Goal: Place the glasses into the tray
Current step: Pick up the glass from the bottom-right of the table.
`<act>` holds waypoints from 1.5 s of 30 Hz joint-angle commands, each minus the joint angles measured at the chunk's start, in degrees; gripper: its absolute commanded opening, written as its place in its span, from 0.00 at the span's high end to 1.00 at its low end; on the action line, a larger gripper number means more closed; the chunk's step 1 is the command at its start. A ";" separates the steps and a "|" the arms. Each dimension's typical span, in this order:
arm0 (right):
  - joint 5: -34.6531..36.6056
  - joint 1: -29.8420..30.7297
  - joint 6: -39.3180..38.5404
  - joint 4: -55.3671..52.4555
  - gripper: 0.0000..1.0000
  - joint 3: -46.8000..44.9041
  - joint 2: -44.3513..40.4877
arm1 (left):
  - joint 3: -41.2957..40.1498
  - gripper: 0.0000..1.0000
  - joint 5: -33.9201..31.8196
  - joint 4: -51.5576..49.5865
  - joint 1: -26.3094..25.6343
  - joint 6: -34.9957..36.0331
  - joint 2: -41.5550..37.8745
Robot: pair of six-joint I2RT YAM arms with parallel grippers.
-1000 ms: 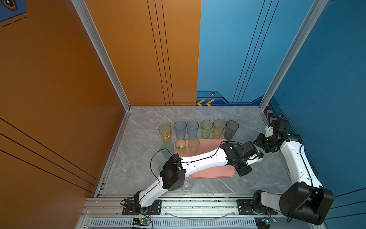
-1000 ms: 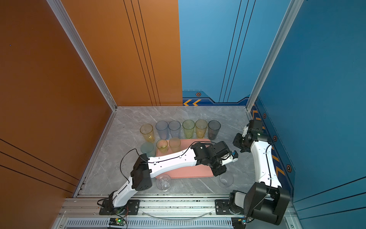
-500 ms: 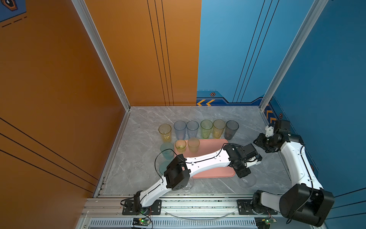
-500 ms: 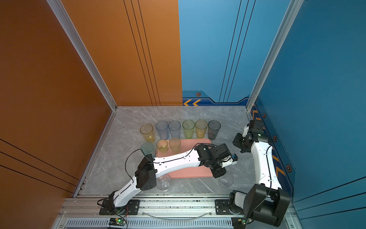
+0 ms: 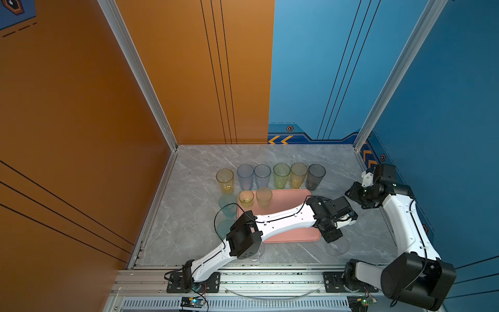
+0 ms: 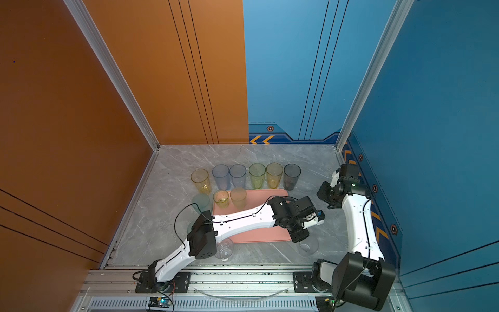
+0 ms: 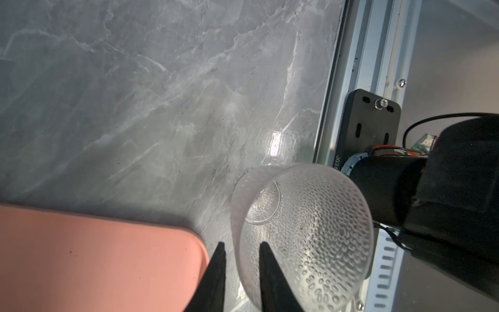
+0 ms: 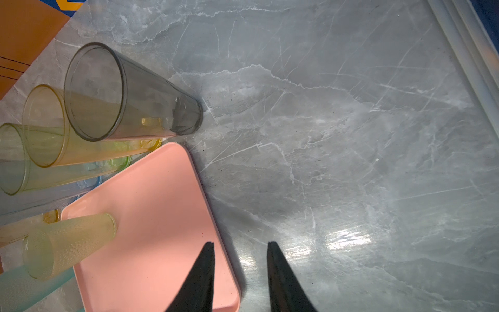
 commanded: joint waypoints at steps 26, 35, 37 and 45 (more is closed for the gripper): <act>-1.33 0.46 -1.64 1.09 0.68 -0.87 -1.21 | 4.03 0.91 -6.01 -4.41 -1.05 5.43 1.45; -1.05 0.72 -1.80 1.06 0.68 -0.87 -1.53 | 3.04 1.00 -6.54 -4.37 -0.55 7.38 -1.37; -1.09 0.73 -1.84 1.05 0.68 -0.88 -1.56 | 2.61 1.00 -6.58 -4.40 -0.67 7.69 -2.46; -1.22 0.91 -1.84 1.28 0.68 -0.83 -1.84 | -2.63 1.00 -9.13 -4.34 3.19 7.86 -12.03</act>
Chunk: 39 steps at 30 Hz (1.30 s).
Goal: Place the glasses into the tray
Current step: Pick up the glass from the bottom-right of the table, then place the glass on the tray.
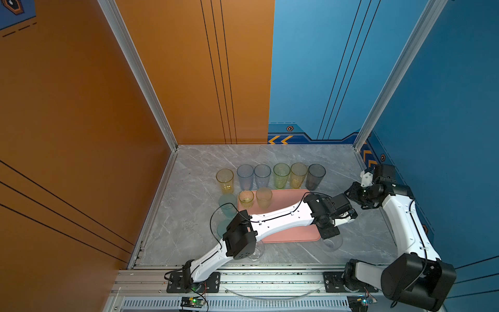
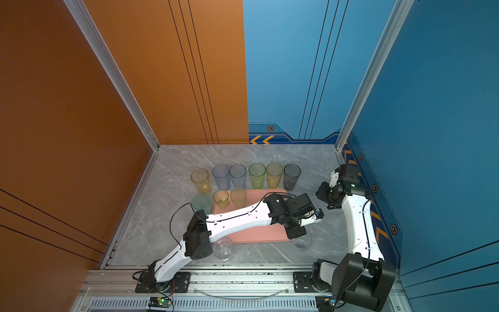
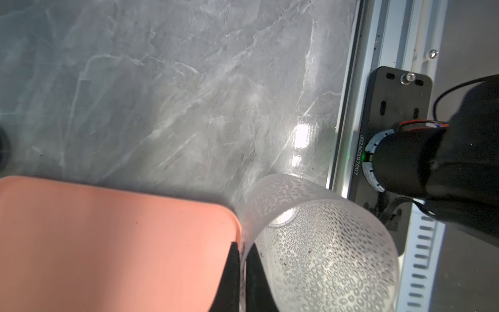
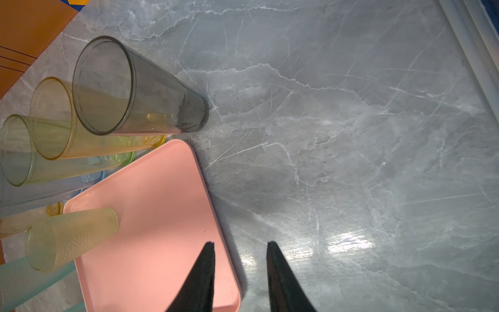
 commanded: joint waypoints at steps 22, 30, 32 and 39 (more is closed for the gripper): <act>5.95 15.44 1.20 -0.20 0.68 4.09 1.97 | -14.41 1.00 -6.77 -2.08 22.88 2.47 -11.66; 8.32 20.60 1.93 -0.48 0.69 6.17 3.90 | -12.66 1.00 -7.33 -2.80 23.84 3.17 -8.64; 8.68 21.48 2.02 -0.46 0.69 6.44 4.13 | -12.55 1.00 -8.19 -2.67 24.02 3.18 -8.26; 9.46 23.47 2.11 -0.47 0.69 6.93 5.23 | -12.38 1.00 -8.27 -2.65 25.16 3.09 -7.30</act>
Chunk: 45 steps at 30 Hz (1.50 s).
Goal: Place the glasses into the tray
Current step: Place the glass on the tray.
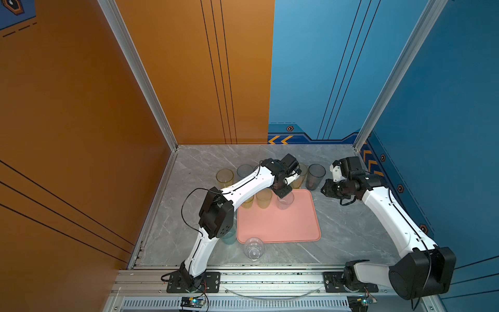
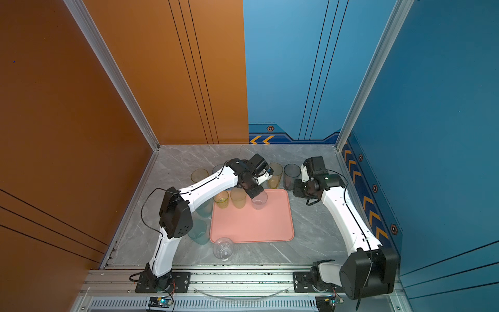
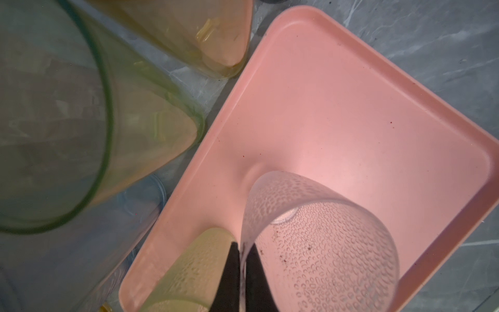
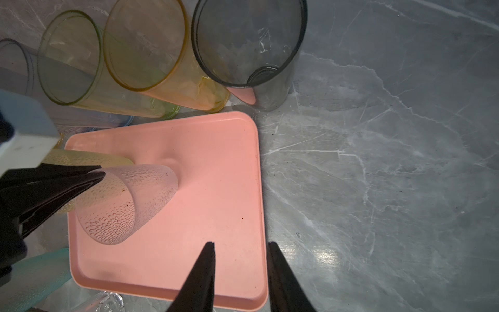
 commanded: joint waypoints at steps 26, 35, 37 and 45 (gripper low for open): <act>2.79 2.71 0.93 -0.73 0.68 2.58 2.65 | 3.04 0.96 0.00 -0.77 1.88 -0.62 3.28; 3.19 3.13 1.10 -0.90 0.68 2.69 2.47 | 2.78 0.91 -0.52 -0.80 1.93 -0.98 2.97; 3.23 3.19 1.10 -0.99 0.68 2.77 2.38 | 2.78 0.88 -0.59 -0.81 1.88 -1.05 2.82; 3.49 3.29 1.19 -1.09 0.68 2.76 2.38 | 2.71 0.78 -0.78 -0.81 1.88 -1.16 2.79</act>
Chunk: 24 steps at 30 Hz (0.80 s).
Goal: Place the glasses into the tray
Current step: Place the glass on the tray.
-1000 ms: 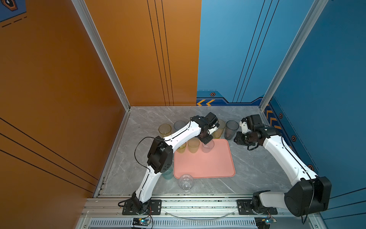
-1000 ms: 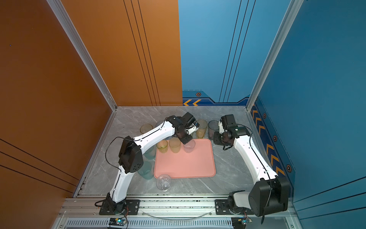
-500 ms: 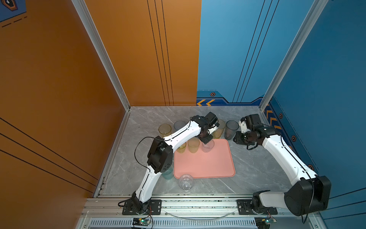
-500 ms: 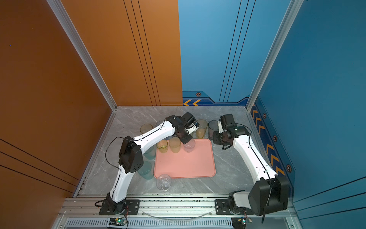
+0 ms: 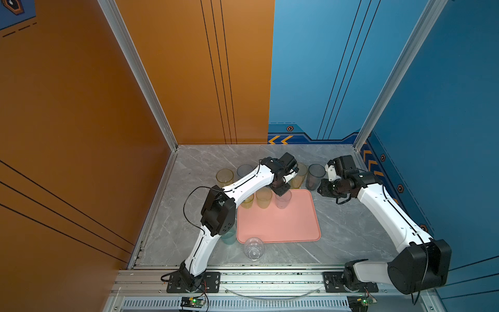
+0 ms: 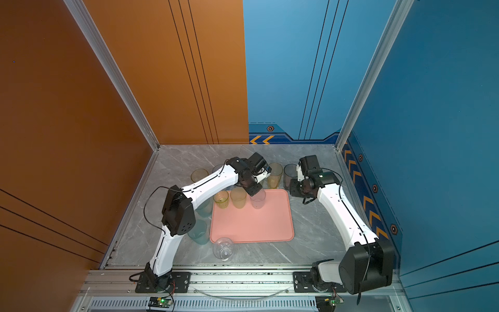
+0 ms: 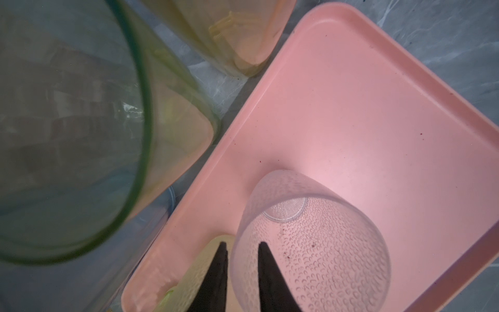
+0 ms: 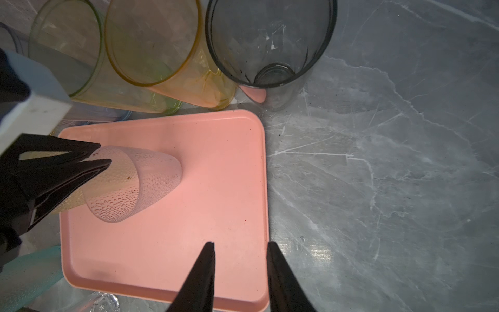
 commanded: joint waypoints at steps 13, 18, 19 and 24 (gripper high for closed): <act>2.03 0.55 0.75 -1.02 0.68 1.67 0.11 | 0.41 0.78 -1.66 -0.64 0.14 -0.41 -2.20; 1.98 0.62 0.88 -1.07 0.67 1.67 0.05 | -1.32 0.78 -2.92 1.23 -0.31 -0.24 -4.90; 1.94 0.58 0.89 -1.01 0.66 1.71 0.02 | -1.79 0.78 -3.00 1.83 -0.33 -0.24 -5.60; 2.28 0.57 0.88 -1.30 0.65 1.86 -0.31 | -3.00 0.78 -3.19 2.53 -1.12 -0.15 -8.87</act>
